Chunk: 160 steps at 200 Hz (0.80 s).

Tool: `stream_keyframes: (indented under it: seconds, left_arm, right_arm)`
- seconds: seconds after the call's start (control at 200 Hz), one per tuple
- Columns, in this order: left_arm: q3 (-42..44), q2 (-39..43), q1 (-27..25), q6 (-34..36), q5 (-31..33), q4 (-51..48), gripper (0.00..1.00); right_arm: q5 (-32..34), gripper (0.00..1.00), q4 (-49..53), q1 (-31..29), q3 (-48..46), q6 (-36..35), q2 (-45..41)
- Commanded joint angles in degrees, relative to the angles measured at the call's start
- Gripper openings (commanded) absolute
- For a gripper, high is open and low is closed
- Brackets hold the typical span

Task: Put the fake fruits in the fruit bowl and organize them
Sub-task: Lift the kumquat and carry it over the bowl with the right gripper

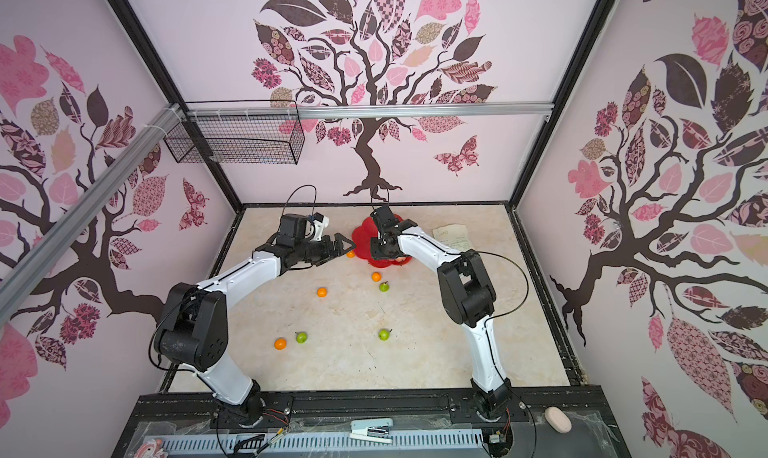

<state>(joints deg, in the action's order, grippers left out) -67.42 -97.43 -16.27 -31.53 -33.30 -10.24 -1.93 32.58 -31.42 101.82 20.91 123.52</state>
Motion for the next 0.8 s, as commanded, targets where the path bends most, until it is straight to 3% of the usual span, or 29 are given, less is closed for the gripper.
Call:
stream_keyframes:
  seconds: [0.0,0.795]
  left_arm:
    - [-2.7,-1.4,-0.1,1.2,-0.8,1.4,0.98]
    - [-2.2,-2.2,-1.5,5.2,-0.7,-0.6,0.98]
  right_arm:
    - [-0.3,0.38,2.2,-0.1,3.0,-0.7,3.4]
    - [-0.5,0.42,3.9,0.4,7.9,-1.4,9.0]
